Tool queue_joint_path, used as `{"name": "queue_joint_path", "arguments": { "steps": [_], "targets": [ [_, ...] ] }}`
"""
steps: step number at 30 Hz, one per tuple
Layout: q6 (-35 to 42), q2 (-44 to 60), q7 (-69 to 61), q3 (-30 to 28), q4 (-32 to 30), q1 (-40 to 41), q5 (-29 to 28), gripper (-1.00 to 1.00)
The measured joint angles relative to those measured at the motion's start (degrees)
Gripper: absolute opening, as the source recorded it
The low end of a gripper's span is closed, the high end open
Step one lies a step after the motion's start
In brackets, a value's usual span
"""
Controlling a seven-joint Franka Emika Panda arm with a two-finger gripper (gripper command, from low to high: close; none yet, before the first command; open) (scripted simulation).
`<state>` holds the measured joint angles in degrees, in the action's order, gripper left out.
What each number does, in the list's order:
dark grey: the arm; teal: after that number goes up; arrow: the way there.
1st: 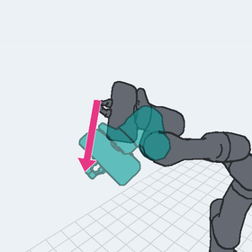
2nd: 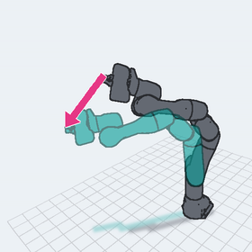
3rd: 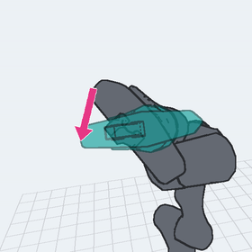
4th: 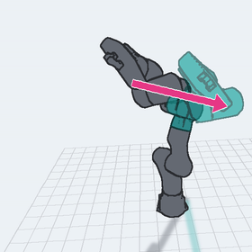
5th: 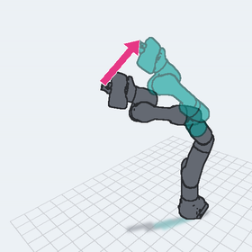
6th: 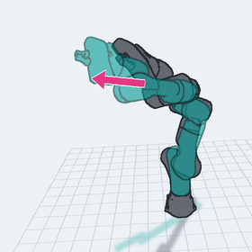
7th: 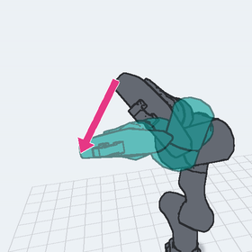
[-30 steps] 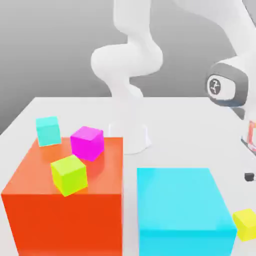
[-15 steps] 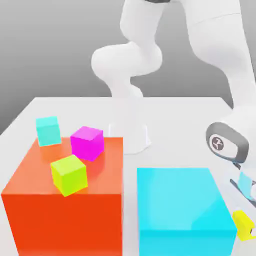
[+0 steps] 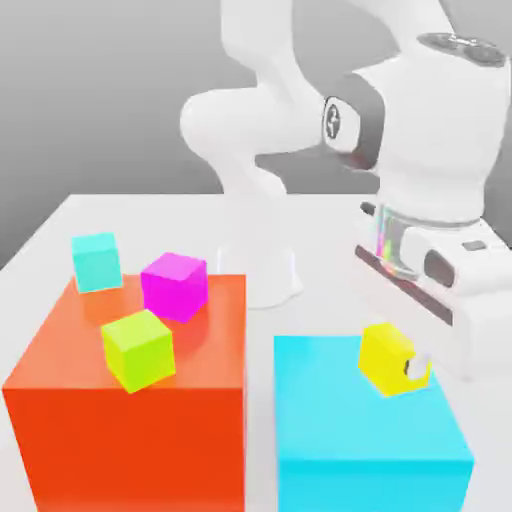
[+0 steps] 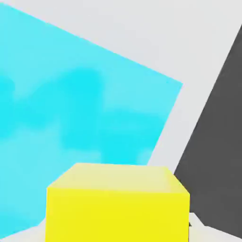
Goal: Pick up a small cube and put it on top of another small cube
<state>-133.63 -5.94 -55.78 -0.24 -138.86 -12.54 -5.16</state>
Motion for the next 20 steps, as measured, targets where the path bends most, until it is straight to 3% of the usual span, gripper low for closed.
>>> {"name": "queue_joint_path", "arguments": {
  "steps": [12, 16, 17, 20],
  "targets": [
    [18.4, -23.4, -31.4, -14.6, -5.1, 7.5, -3.8, -1.0],
    [12.8, -22.7, -34.1, -17.2, -10.0, 8.0, -4.9, -1.0],
    [10.6, -21.9, -34.2, -17.6, -11.4, 8.0, -5.0, 1.0],
    [10.6, -21.9, -34.2, -17.6, -11.4, 8.0, -5.1, 1.0]
  ]
}}
